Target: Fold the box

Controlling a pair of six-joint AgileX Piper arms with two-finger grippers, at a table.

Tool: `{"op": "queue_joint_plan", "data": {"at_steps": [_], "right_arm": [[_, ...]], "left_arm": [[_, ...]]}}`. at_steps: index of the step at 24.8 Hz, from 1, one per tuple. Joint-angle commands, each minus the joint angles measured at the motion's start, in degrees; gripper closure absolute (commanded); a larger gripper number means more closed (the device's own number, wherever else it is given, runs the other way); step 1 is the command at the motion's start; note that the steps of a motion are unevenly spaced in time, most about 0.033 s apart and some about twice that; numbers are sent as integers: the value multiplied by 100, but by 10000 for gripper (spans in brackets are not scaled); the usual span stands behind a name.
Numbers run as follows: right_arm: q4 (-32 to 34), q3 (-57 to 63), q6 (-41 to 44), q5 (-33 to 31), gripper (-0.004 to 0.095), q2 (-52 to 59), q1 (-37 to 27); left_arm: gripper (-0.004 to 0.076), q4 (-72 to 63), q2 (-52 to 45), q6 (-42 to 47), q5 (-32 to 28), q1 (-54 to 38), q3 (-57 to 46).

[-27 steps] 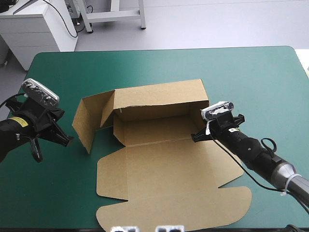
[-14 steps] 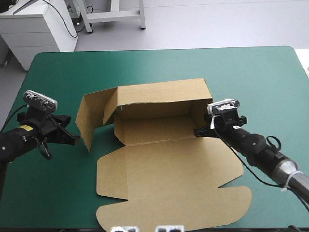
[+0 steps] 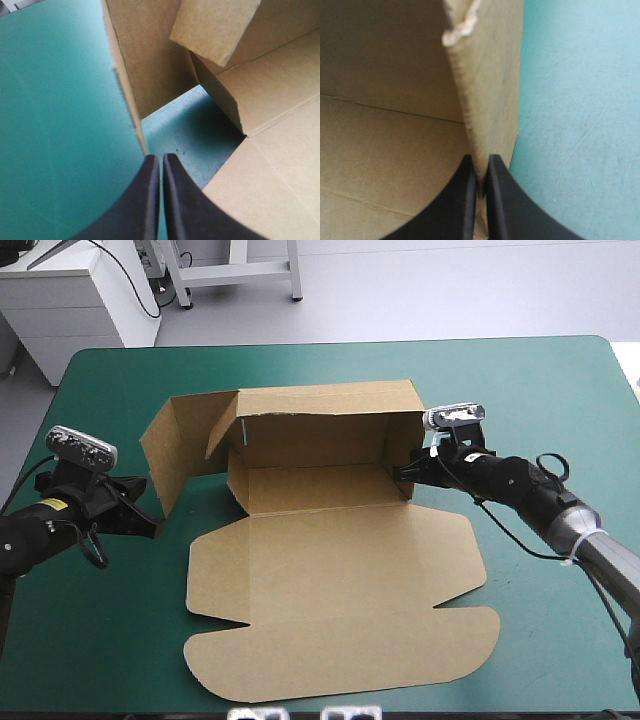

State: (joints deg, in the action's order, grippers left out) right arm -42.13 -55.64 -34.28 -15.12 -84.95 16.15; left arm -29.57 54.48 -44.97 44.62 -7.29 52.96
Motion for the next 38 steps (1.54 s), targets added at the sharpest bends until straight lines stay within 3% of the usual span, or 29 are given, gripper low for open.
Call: {"op": "queue_joint_plan", "data": {"at_steps": [1,5,11,18,24,29,38], "right_arm": [[1512,-478,1534,-825,920,-84,-113],[2269,-1043,2112,-1873,921,-242,-115],[2631,-2162,2678,-3042,920,-242,-115],[2986,-2896,3075,-3815,920,-242,-115],[3375,-3157,3268,-5167,920,-242,-115],[3465,-3157,3393,-5643,920,-242,-115],[3549,-3188,3528,-5410,921,-803,-115]], "left_arm": [[716,-155,-51,15,-346,5,157],[716,-169,-51,15,-396,5,157],[716,-178,-51,26,-375,5,157],[716,-178,-51,26,-352,5,157],[716,-178,-51,26,-352,5,157],[716,-192,-51,26,-277,5,157],[716,-195,-63,26,-175,5,157]]}}
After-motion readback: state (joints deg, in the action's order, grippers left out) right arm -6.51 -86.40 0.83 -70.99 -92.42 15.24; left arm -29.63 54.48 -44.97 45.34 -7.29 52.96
